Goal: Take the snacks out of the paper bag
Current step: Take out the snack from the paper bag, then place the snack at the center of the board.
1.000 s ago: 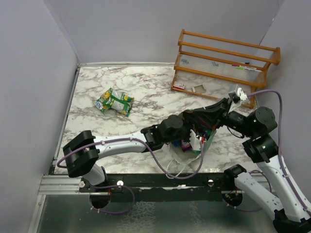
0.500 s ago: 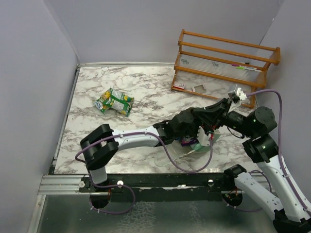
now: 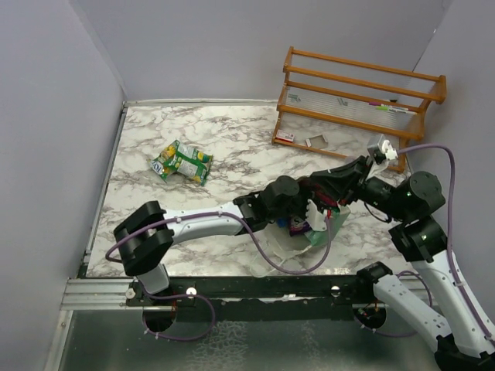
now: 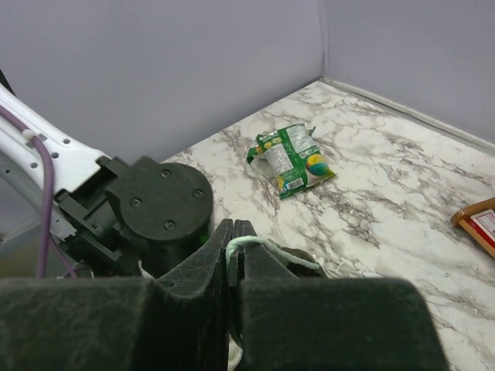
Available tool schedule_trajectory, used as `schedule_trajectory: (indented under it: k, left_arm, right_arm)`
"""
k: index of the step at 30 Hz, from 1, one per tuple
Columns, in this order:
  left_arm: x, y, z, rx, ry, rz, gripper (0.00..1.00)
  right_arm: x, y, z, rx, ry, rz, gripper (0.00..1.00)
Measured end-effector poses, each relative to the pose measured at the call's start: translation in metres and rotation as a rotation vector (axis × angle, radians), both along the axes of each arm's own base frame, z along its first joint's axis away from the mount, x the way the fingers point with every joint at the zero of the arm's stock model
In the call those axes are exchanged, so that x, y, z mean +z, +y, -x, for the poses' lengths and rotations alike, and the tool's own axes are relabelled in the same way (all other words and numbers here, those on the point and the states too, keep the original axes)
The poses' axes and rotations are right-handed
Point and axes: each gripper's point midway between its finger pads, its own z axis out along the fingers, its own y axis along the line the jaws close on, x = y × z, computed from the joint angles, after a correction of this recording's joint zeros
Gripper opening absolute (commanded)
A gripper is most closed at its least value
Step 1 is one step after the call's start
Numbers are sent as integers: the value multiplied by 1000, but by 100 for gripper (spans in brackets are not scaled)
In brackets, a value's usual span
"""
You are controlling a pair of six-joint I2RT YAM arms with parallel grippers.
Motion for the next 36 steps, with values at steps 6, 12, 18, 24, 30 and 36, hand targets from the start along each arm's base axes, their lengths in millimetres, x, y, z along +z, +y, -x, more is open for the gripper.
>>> schedule_trajectory:
  k: [6,12,18,24,30,36]
  left_arm:
    - [26,24,15,24,66,84,0]
    - [71,47,35,19,117,211,0]
    - [123,67,52,14,169,368,0]
    - [164,88,60,62,256,475,0]
    - [213,119,40,264,297,622,0]
    - [236,173,17,512,297,785,0]
  right_arm:
    - [-2,-8,-9,-74,12,-1,2]
    - [-5,-19,-24,-184,40,-7,2]
    - [-8,-33,-38,-300,76,-27,2]
    - [-9,-42,-48,-379,101,-54,2]
    - [-19,-44,-66,-434,143,-39,2]
    - [-32,-38,-77,-435,201,-20,2]
